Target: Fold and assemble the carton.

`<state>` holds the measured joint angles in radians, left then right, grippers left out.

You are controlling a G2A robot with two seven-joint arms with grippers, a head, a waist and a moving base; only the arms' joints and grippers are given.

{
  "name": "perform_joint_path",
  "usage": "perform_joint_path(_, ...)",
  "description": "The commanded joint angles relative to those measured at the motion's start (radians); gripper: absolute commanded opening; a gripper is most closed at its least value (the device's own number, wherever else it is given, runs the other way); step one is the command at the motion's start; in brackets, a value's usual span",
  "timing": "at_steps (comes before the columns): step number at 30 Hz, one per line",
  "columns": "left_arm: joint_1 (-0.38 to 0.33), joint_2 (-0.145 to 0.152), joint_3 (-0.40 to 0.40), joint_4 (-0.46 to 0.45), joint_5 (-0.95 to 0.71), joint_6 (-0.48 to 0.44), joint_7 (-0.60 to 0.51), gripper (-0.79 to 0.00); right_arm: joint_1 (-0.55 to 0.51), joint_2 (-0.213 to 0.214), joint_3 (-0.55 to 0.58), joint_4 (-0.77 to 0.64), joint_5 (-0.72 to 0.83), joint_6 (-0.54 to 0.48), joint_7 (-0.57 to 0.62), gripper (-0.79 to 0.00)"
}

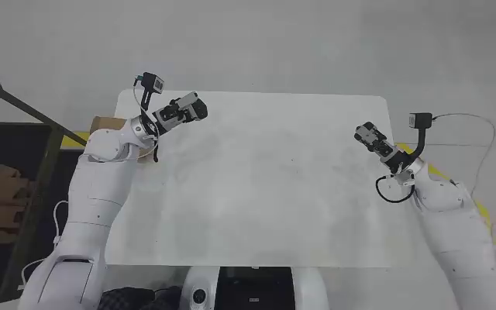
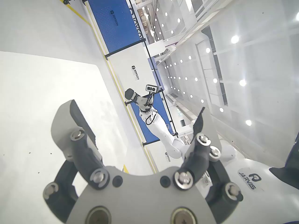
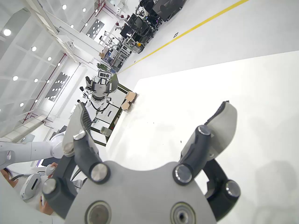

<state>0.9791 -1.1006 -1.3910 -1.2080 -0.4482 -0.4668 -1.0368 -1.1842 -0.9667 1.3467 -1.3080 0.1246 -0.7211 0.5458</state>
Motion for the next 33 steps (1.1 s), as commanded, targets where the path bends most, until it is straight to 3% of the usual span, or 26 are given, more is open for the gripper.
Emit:
perform_joint_path(1,0.0,0.0,0.0,0.0,0.0,0.0,0.0,-0.001,0.0,0.0,0.0,0.0,0.0,0.0,0.0,-0.001)
perform_joint_path(10,0.012,-0.001,-0.007,-0.009,-0.019,0.019,0.038,0.0,0.0,0.0,0.0,0.0,0.0,0.0,0.0,0.0)
perform_joint_path(14,0.039,0.0,-0.044,-0.012,-0.131,-0.013,0.037,0.0,0.0,0.0,0.0,0.0,0.0,0.0,0.0,0.0)
perform_joint_path(19,0.056,0.01,-0.122,0.087,-0.182,-0.072,0.081,0.0,0.0,0.0,0.0,0.0,0.0,0.0,0.0,0.0)
perform_joint_path(24,0.071,0.02,-0.194,0.169,-0.232,-0.072,0.117,0.0,0.0,0.0,0.0,0.0,0.0,0.0,0.0,0.0)
perform_joint_path(33,0.099,0.044,-0.306,0.233,-0.221,-0.066,0.204,0.0,0.0,0.0,0.0,0.0,0.0,0.0,0.0,0.0)
